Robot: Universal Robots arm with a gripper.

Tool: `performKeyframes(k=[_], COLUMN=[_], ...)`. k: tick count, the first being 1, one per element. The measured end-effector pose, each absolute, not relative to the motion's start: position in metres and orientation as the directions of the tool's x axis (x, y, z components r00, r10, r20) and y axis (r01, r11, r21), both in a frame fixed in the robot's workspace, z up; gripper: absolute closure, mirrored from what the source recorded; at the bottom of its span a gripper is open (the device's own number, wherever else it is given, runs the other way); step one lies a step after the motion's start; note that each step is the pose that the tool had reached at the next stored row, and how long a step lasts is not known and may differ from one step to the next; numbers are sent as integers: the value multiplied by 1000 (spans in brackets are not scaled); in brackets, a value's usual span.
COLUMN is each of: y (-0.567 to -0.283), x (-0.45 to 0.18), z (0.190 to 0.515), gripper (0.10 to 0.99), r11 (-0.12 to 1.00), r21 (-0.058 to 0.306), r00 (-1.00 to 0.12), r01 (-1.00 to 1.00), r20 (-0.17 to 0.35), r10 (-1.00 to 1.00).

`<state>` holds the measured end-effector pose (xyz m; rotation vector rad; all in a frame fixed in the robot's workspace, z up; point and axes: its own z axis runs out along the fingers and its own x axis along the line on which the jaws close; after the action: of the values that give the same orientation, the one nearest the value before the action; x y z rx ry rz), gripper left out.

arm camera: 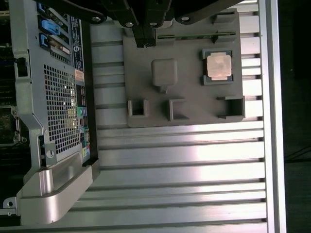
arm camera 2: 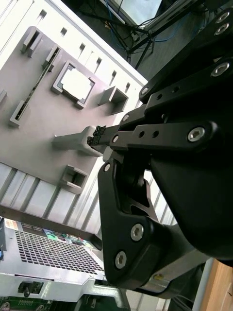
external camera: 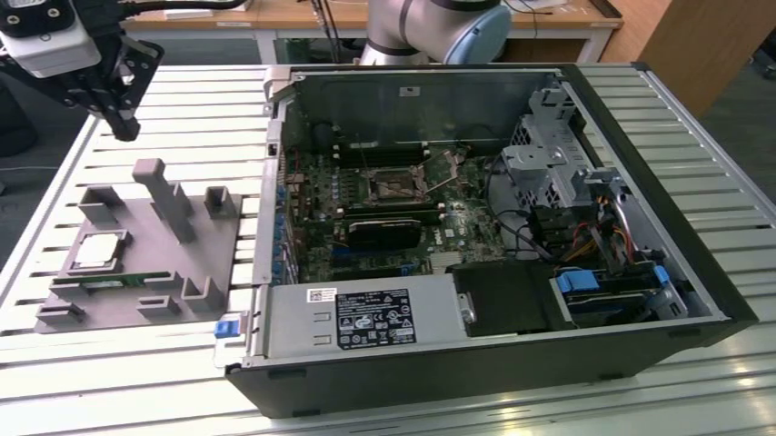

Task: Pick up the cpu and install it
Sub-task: 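Reach for the cpu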

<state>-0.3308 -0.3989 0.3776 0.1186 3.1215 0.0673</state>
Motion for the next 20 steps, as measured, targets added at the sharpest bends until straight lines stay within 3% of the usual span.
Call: performKeyframes(k=[20], y=[-399], x=[-359], z=[376], gripper=[980], r11=[996], r21=[44], r00=[-997], r01=[76], r20=[-15], r10=[76])
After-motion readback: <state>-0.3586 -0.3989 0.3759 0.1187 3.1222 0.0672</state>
